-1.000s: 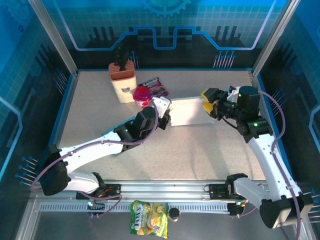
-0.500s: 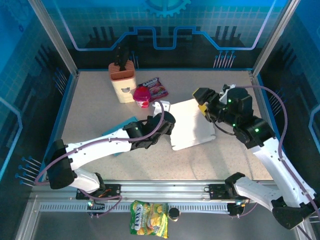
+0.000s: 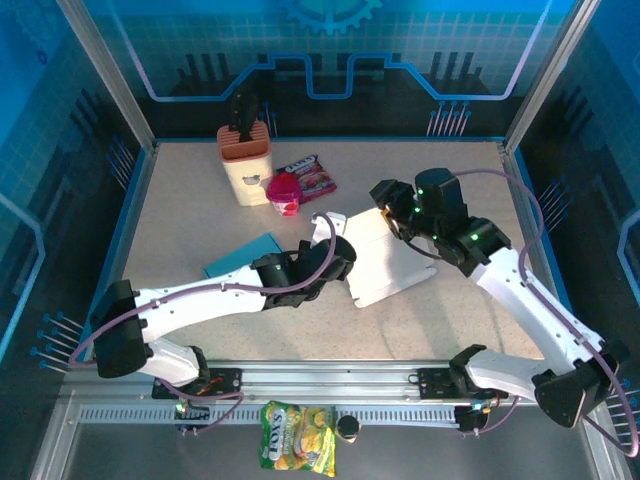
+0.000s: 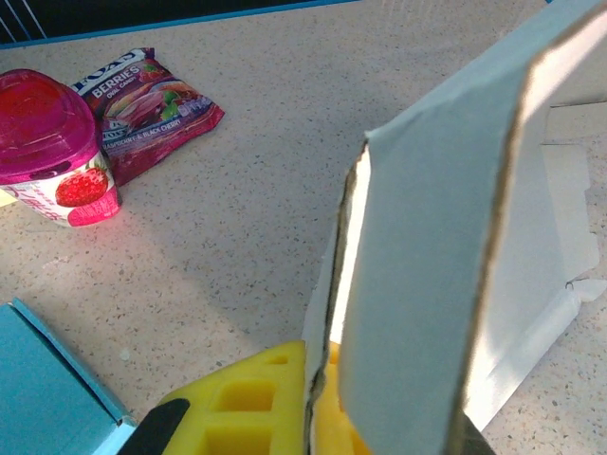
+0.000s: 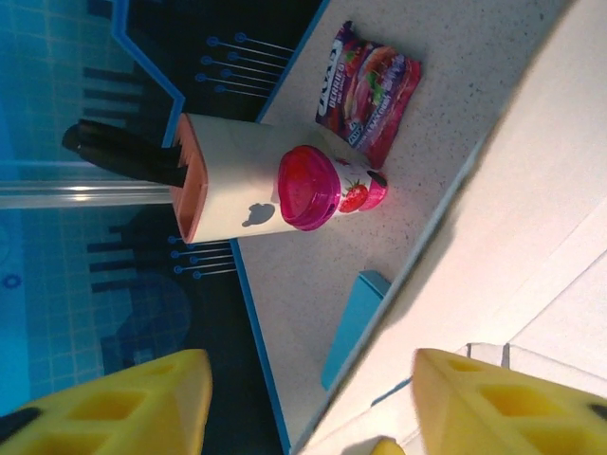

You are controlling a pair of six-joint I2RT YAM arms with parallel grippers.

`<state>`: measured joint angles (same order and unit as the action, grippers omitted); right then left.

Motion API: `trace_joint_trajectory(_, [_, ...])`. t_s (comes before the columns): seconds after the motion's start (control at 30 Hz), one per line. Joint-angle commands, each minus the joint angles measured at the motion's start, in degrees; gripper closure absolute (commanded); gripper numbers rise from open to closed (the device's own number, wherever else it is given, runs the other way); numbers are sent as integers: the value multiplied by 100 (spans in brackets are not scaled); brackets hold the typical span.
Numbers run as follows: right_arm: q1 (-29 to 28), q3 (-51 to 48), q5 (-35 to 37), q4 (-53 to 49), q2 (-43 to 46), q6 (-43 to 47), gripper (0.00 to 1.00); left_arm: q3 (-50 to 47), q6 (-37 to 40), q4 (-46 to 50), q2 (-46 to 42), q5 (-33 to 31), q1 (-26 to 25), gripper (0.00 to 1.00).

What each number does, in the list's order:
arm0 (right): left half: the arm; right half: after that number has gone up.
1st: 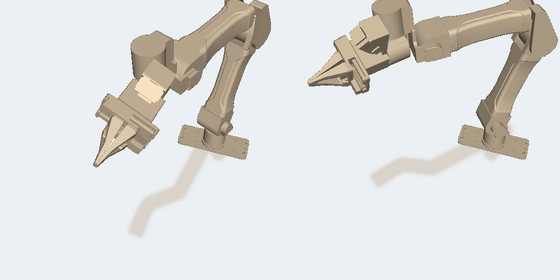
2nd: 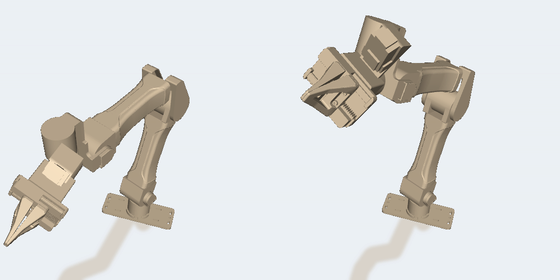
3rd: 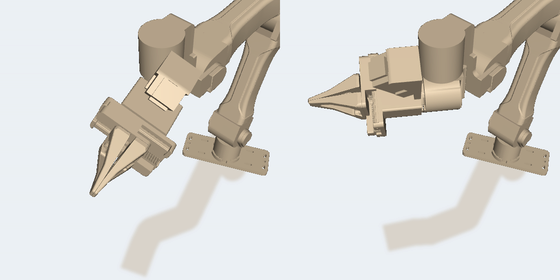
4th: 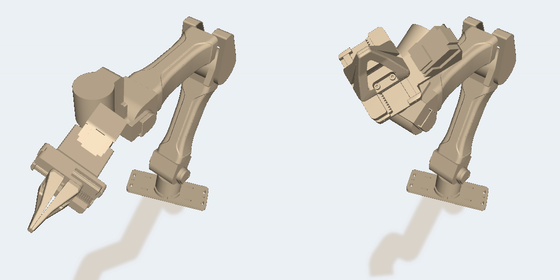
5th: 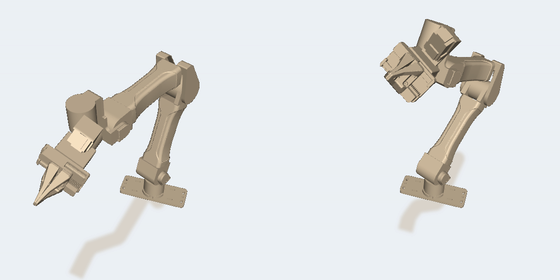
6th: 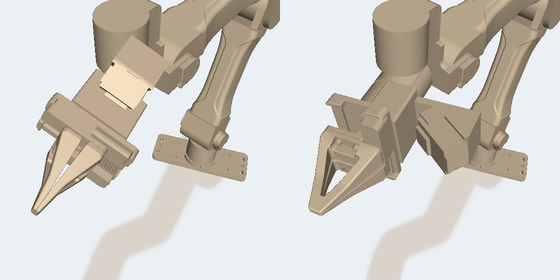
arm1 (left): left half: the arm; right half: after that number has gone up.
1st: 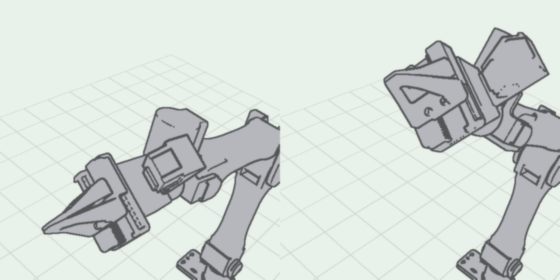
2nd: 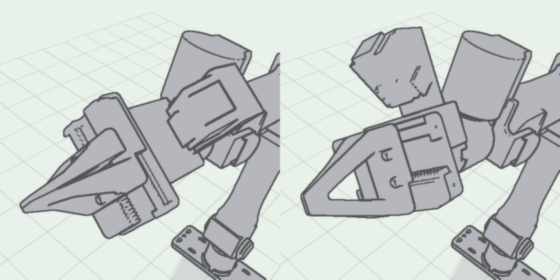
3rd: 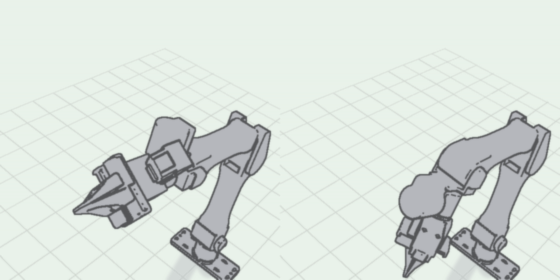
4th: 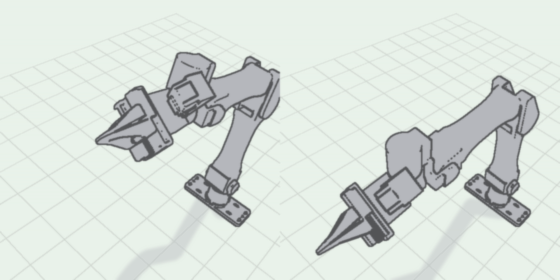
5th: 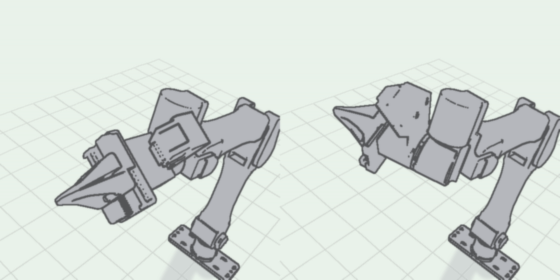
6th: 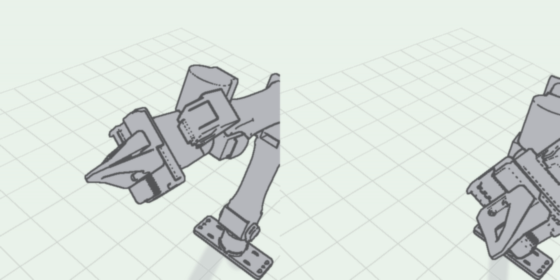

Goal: Fold the paper box

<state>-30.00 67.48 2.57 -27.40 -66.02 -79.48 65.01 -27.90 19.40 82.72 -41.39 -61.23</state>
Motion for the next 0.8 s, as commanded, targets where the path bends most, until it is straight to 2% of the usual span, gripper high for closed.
trace_joint_trajectory(0.0, [-33,-34,-45,322,-22,-111,51,-137,209,-216,-255,-203,-64,100])
trace_joint_trajectory(0.2, [10,-160,-125,425,-85,-106,73,-217,230,-235,-300,-187,-64,100])
trace_joint_trajectory(0.33, [29,-244,-158,507,-95,-127,82,-208,256,-243,-300,-175,-64,100])
trace_joint_trajectory(0.57, [161,-396,-258,589,-86,-155,90,-288,316,-304,-400,-152,-65,100])
trace_joint_trajectory(0.7, [205,-635,-304,904,-56,-210,100,-433,426,-456,-513,-72,-64,100])
trace_joint_trajectory(0.77, [208,-782,-294,1109,-27,-206,100,-512,469,-492,-587,-24,-54,100])
